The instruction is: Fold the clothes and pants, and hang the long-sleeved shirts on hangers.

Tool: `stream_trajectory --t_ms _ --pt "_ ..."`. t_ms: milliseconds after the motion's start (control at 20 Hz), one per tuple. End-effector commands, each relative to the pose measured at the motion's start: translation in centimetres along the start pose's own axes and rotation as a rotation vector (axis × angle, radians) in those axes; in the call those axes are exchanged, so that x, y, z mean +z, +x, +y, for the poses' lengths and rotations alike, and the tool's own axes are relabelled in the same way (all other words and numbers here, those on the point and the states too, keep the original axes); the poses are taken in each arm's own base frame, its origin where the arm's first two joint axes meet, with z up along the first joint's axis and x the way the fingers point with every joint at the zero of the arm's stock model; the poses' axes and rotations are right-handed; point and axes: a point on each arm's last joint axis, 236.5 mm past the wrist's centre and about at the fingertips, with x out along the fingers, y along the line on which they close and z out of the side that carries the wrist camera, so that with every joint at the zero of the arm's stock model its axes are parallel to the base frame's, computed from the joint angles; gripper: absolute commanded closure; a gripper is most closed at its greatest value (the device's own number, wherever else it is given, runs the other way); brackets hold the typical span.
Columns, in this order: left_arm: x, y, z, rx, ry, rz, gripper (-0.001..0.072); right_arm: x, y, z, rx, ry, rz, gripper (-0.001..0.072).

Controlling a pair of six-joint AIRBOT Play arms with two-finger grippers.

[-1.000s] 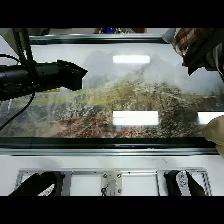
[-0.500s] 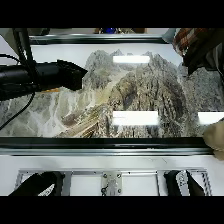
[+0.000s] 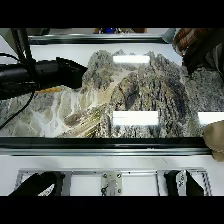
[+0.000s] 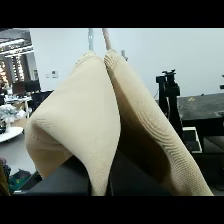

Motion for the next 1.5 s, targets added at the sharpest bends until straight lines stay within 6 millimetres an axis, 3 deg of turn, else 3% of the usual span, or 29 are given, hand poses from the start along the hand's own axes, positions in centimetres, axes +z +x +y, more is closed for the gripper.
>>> stream_trajectory --t_ms 0,200,550,600,700,750,850,1000,1200,1350,1450 --pt "0.1 0.0 0.0 0.001 0.022 -0.003 0.0690 1.6 -1.2 -1.4 -0.044 0.012 -0.026 0.0691" --pt "0.1 0.0 0.0 0.001 0.041 -0.003 0.0689 3.3 -2.5 -3.0 -0.093 0.034 -0.052 0.0691" --pt "-0.1 -0.1 0.0 0.001 0.059 0.004 0.0690 2.9 -2.7 -2.8 -0.078 0.192 -0.035 0.0673" --pt "-0.1 0.0 0.0 0.001 0.059 0.006 0.0690 2.9 -2.7 -2.8 -0.077 0.225 -0.036 0.0570" --pt "-0.1 -0.1 0.0 0.001 0.059 0.005 0.0690 2.9 -2.7 -2.8 -0.076 0.252 -0.038 0.0136" --pt "-0.1 0.0 0.0 0.001 0.059 0.005 0.0690 3.1 -2.8 -2.8 -0.074 0.254 -0.041 0.0046" --pt "-0.1 0.0 0.1 0.002 0.060 0.005 0.0690 4.4 -3.4 -1.7 -0.018 0.259 -0.068 0.0052" --pt "-0.1 0.0 0.1 0.001 0.059 0.006 0.0690 6.8 -4.6 2.8 0.194 0.257 -0.122 0.0052" --pt "-0.1 0.0 0.1 0.001 0.059 0.006 0.0690 9.2 -9.7 13.3 0.701 0.223 -0.198 0.0052" --pt "-0.1 0.0 0.1 0.001 0.059 0.005 0.0690 7.3 -15.6 20.2 1.127 0.190 -0.184 0.0053" --pt "-0.1 0.0 0.0 0.001 0.058 0.005 0.0690 3.9 -19.2 22.9 1.356 0.206 -0.042 0.0054"
